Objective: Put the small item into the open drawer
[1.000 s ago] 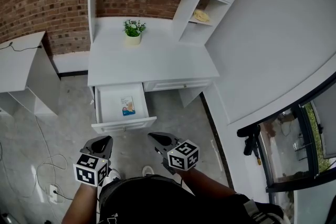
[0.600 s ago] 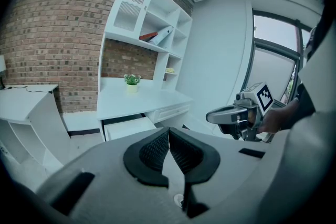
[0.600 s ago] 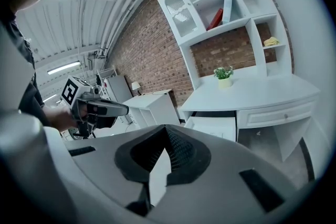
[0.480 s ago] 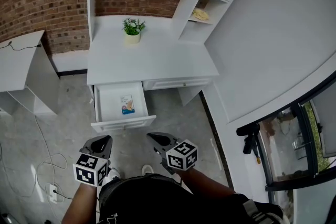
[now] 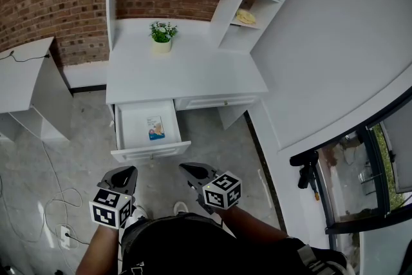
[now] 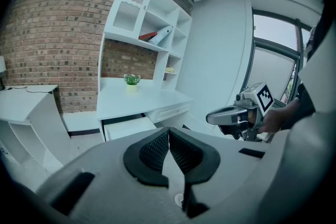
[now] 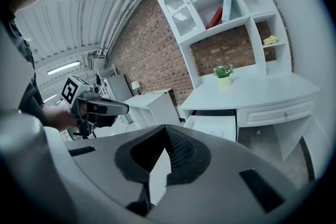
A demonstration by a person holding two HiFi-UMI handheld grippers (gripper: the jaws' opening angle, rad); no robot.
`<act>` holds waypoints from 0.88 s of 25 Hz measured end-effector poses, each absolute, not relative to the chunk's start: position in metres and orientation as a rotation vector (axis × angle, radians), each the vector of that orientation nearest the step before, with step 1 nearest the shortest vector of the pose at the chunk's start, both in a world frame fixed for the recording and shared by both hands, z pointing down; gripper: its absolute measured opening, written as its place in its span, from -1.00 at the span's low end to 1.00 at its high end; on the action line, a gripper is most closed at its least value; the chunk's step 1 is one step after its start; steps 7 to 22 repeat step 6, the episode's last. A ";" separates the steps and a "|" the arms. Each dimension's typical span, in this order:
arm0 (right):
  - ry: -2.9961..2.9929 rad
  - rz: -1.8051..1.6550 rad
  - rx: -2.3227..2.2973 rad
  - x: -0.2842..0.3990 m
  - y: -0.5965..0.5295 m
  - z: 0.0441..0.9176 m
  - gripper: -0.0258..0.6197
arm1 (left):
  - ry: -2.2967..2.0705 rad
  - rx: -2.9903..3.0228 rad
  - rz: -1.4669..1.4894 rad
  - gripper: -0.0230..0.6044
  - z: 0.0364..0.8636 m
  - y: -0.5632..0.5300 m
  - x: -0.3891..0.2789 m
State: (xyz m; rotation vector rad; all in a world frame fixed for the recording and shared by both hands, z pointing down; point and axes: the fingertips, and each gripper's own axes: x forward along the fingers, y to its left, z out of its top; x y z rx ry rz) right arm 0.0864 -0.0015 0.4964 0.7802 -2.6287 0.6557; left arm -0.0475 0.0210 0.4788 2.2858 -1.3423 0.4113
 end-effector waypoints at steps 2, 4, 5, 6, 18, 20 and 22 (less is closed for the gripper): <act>-2.629 0.655 0.777 0.086 0.000 0.496 -0.91 | -1.345 2.287 0.409 -0.87 0.479 0.021 -0.048; -2.631 0.657 0.774 0.085 0.001 0.496 -0.91 | -1.345 2.285 0.412 -0.87 0.480 0.022 -0.048; -2.631 0.658 0.773 0.085 0.001 0.496 -0.91 | -1.343 2.283 0.414 -0.87 0.480 0.023 -0.048; -2.632 0.659 0.772 0.085 0.001 0.496 -0.91 | -1.342 2.281 0.415 -0.87 0.481 0.023 -0.048; -2.632 0.659 0.772 0.085 0.001 0.496 -0.91 | -1.342 2.281 0.415 -0.87 0.481 0.023 -0.048; -2.632 0.659 0.772 0.085 0.001 0.496 -0.91 | -1.342 2.281 0.415 -0.87 0.481 0.023 -0.048; -2.632 0.659 0.772 0.085 0.001 0.496 -0.91 | -1.342 2.281 0.415 -0.87 0.481 0.023 -0.048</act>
